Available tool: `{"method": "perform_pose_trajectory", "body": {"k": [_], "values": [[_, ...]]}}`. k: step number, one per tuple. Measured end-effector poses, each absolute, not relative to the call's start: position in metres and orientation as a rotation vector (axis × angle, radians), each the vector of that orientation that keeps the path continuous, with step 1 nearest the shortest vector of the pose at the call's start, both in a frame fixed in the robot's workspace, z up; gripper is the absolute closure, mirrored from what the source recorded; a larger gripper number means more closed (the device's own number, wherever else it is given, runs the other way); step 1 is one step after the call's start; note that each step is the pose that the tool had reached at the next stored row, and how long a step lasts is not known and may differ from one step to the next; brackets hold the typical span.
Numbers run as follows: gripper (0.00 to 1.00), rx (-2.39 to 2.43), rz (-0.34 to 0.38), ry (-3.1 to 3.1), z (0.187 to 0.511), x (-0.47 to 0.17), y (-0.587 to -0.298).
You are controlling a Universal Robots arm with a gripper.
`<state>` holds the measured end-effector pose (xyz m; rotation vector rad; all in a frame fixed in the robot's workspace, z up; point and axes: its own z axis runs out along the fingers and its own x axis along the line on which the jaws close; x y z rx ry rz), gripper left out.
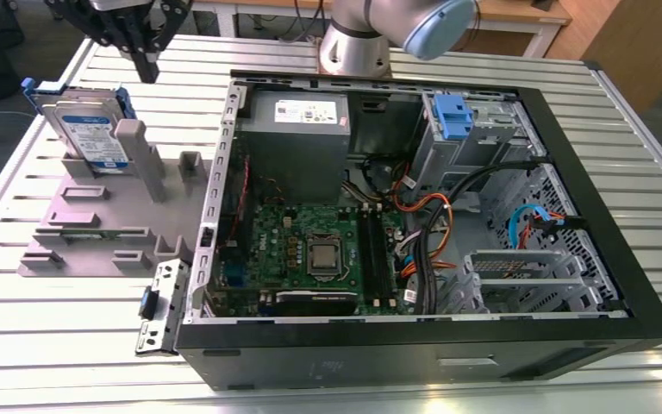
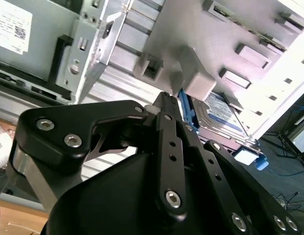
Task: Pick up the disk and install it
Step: 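Reach for the disk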
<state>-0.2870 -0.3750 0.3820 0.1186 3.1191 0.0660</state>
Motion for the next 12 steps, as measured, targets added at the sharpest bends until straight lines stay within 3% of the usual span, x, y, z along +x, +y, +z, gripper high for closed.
{"method": "perform_pose_trajectory", "body": {"k": [12], "values": [[0.89, 0.119, 0.066, 3.121, 0.381, -0.326, -0.37]]}}
